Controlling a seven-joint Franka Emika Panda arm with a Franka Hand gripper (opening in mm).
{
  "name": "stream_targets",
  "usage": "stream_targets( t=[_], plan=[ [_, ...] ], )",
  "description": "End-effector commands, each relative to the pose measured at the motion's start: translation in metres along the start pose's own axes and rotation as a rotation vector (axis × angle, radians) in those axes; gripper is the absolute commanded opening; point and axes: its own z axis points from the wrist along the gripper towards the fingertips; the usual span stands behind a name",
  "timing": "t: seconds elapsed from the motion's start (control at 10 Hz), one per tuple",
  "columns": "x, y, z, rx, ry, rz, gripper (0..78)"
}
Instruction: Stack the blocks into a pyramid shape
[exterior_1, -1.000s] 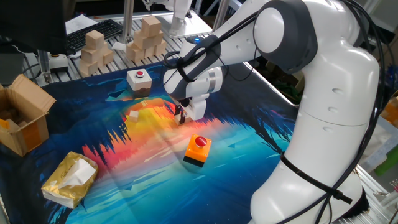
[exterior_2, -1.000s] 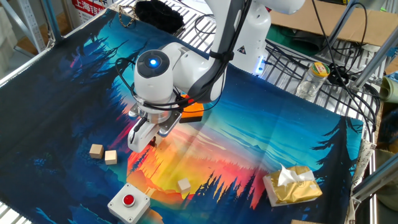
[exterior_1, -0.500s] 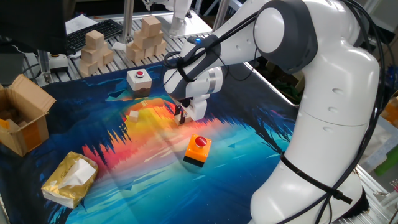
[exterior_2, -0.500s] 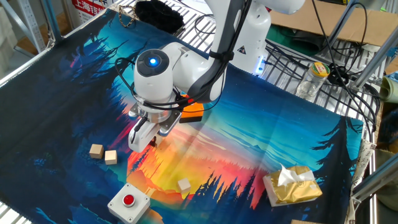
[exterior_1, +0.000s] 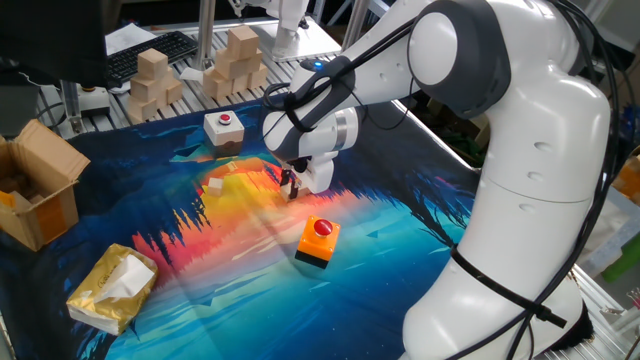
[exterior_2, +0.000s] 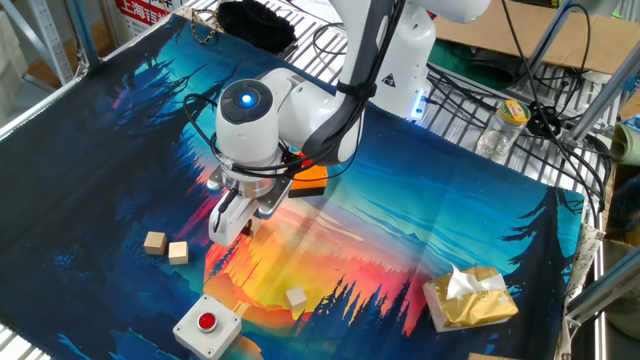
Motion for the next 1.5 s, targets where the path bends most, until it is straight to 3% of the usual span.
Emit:
stream_targets(
  t=[0.1,0.5,0.6,1.5],
  plan=[
    [-0.0004,0.0006,-0.0011,0.002,-0.002,0.001,1.1],
    [-0.0004,0.0006,-0.0011,0.003,-0.003,0.009,1.1],
    [-0.0004,0.0006,-0.0011,0.003,-0.003,0.009,77.5],
    [-0.0004,0.0006,-0.0011,0.003,-0.003,0.009,77.5]
  ],
)
